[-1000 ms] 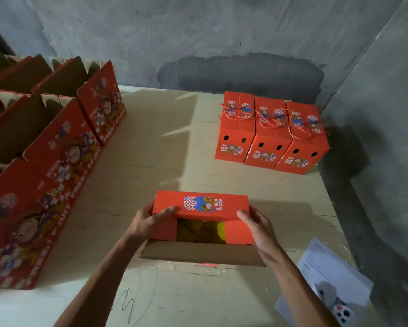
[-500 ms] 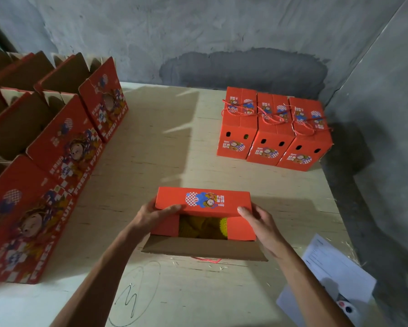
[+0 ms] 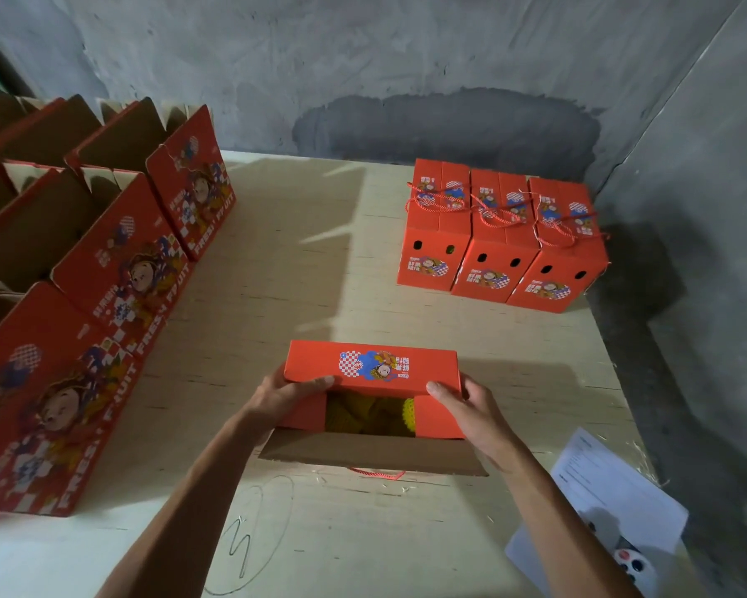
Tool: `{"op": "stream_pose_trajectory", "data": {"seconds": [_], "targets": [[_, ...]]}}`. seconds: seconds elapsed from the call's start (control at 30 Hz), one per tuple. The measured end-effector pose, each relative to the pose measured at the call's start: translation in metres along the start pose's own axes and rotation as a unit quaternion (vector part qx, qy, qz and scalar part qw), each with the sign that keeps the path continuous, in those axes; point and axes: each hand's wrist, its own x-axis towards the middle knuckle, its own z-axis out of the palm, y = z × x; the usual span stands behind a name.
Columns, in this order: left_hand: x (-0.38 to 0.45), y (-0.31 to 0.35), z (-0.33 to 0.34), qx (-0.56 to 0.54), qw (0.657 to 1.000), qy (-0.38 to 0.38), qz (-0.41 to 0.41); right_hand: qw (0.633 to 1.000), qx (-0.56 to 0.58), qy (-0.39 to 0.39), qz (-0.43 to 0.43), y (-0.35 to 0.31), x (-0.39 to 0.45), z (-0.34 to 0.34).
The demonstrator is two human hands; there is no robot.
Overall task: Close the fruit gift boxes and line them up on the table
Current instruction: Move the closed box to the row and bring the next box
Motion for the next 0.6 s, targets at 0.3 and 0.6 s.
{"op": "stream_pose_trajectory", "data": {"seconds": [0.3, 0.6], "targets": [[-0.014, -0.014, -0.007, -0.021, 0.996, 0.055, -0.067, 1.0, 0.011, 0.013, 0.005, 0.004, 0.0, 0.0], [-0.018, -0.01, -0.007, -0.001, 0.996, 0.089, 0.001, 1.0, 0.006, -0.002, 0.017, 0.002, -0.001, 0.0]]}}
